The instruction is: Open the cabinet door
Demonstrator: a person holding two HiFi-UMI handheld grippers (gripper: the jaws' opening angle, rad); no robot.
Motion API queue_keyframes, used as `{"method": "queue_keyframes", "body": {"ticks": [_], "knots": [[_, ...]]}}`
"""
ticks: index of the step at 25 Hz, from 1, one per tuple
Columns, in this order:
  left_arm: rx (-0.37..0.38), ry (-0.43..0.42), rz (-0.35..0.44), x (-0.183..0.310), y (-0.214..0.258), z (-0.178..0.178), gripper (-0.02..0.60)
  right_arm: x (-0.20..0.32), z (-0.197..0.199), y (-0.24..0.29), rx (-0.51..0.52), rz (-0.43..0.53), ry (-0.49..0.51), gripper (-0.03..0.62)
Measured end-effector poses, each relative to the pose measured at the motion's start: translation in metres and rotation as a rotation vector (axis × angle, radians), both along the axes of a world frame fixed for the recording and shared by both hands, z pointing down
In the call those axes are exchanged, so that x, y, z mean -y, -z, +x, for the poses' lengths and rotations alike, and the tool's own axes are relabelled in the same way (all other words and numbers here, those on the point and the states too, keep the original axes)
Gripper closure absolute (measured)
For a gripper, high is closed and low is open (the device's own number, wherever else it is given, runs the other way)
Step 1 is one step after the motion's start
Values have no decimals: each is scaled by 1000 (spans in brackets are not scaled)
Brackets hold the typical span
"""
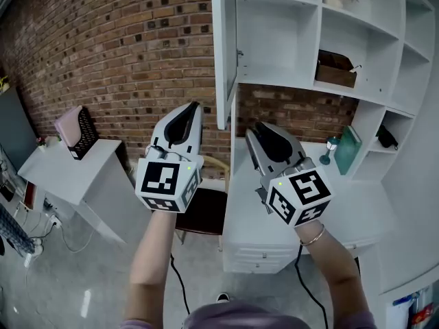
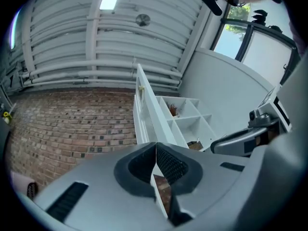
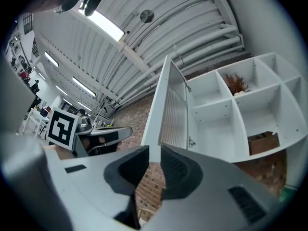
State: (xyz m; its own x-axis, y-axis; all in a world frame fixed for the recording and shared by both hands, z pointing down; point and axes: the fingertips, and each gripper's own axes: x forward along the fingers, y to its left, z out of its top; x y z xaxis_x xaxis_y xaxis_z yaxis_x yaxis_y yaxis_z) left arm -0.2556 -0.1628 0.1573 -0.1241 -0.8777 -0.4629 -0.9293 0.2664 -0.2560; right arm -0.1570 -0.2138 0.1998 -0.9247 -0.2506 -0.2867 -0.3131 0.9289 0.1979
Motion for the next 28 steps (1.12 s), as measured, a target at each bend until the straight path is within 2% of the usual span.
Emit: {"method": "queue_keyframes", "body": {"ticks": [7, 13, 21, 28], "knots": [[-100, 22, -127, -3, -75, 10, 578, 5, 20, -50, -56, -89, 3, 534], [-195, 22, -238, -8, -141, 20, 578, 12, 48, -95, -96, -158, -49, 545], [-302, -22, -343, -7, -207, 49, 579, 20, 94, -157, -167, -267, -126, 591], [-363, -49, -420, -3, -250, 77, 579, 16, 129, -198, -194, -379, -155, 591]]}}
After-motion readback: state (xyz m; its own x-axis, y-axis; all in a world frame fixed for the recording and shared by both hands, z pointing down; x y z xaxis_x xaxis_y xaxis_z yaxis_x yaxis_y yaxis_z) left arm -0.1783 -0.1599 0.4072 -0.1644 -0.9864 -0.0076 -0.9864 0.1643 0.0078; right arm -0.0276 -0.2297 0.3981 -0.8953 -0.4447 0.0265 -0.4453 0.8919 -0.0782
